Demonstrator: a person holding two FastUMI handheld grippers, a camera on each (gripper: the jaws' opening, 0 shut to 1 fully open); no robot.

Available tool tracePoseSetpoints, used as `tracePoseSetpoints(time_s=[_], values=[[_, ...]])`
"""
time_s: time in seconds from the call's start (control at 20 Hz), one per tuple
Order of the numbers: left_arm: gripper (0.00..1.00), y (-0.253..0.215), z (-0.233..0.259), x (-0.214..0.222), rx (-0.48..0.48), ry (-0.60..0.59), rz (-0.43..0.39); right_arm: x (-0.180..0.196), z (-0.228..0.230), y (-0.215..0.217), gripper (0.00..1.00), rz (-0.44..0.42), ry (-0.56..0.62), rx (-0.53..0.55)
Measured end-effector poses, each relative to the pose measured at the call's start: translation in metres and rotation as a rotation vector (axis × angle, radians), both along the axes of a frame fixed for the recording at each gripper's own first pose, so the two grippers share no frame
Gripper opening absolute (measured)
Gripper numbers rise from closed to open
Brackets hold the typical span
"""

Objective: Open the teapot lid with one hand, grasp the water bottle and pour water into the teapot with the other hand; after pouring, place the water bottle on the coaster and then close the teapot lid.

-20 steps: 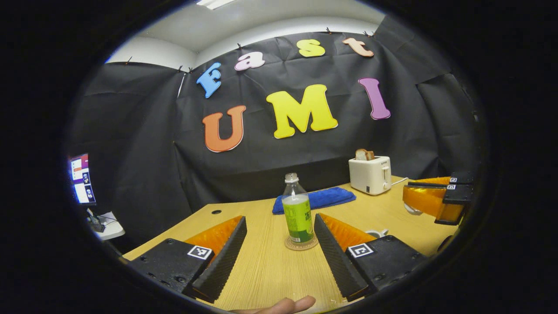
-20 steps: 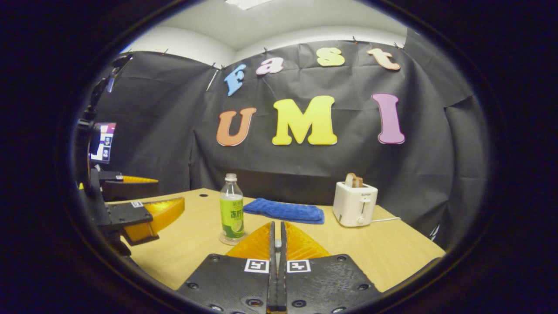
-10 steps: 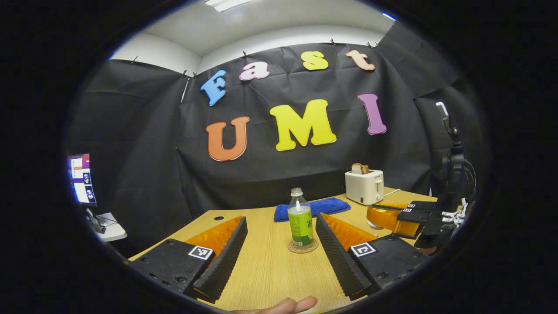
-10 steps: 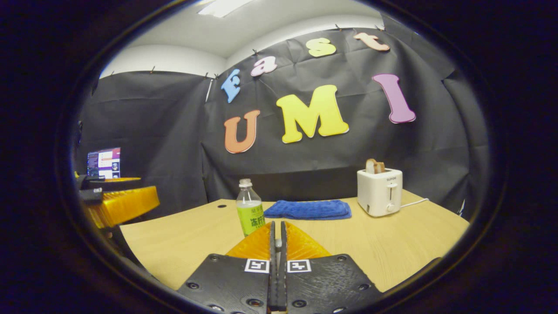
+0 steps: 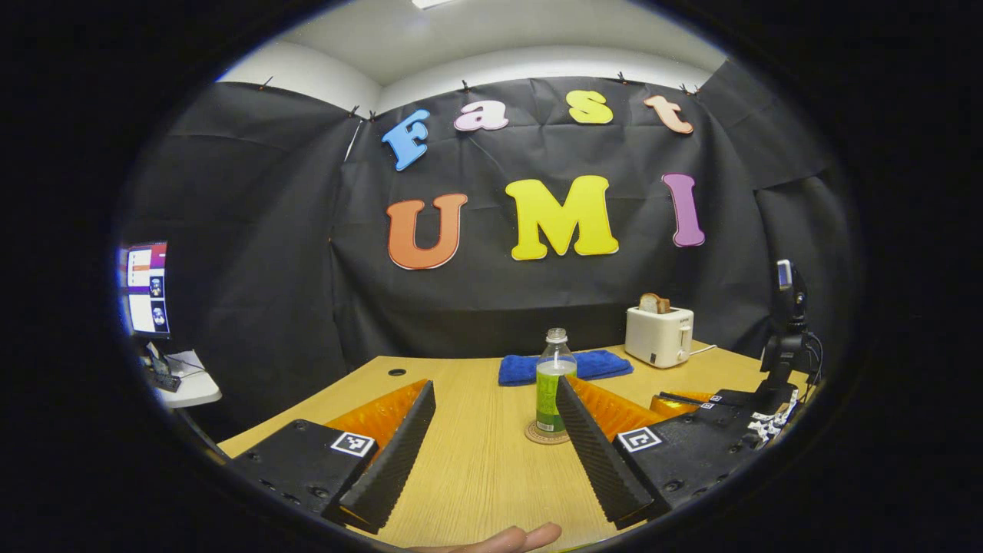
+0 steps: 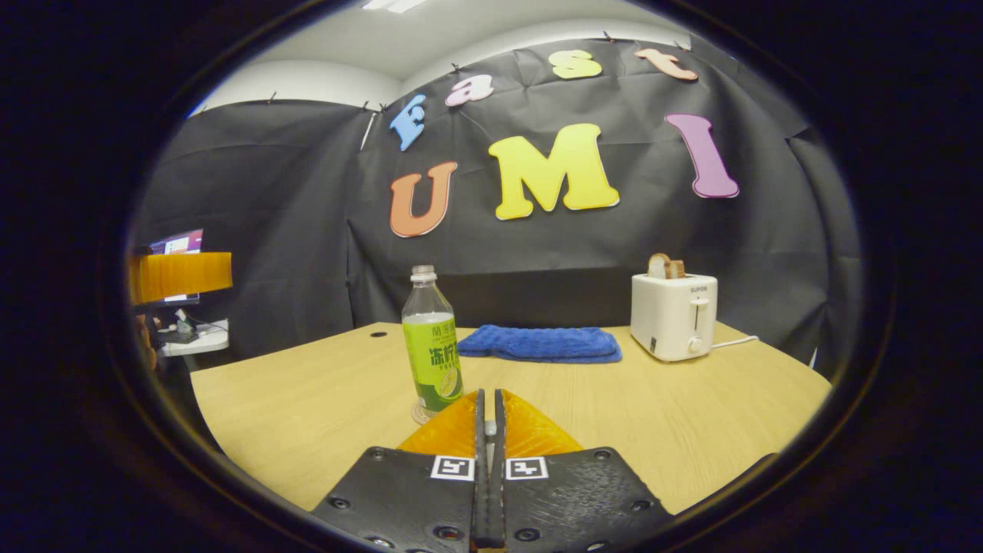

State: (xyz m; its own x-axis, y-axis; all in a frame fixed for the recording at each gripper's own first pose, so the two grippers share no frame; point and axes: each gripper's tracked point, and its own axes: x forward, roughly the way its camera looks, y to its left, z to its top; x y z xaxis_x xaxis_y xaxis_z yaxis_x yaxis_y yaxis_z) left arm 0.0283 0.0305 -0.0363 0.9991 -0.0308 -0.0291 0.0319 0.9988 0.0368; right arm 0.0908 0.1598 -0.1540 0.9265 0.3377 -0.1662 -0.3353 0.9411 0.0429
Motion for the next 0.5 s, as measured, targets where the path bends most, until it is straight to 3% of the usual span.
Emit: tracePoseSetpoints(time_s=[0.1,0.5], values=[[0.98,0.003,0.0,0.0,0.002,0.001,0.004,0.005,-0.02,-0.006,0.0,-0.032,0.032,-0.046],[0.98,0.008,-0.006,0.002,-0.054,0.028,-0.013,0.01,-0.016,-0.009,0.0,-0.06,0.02,-0.019]])
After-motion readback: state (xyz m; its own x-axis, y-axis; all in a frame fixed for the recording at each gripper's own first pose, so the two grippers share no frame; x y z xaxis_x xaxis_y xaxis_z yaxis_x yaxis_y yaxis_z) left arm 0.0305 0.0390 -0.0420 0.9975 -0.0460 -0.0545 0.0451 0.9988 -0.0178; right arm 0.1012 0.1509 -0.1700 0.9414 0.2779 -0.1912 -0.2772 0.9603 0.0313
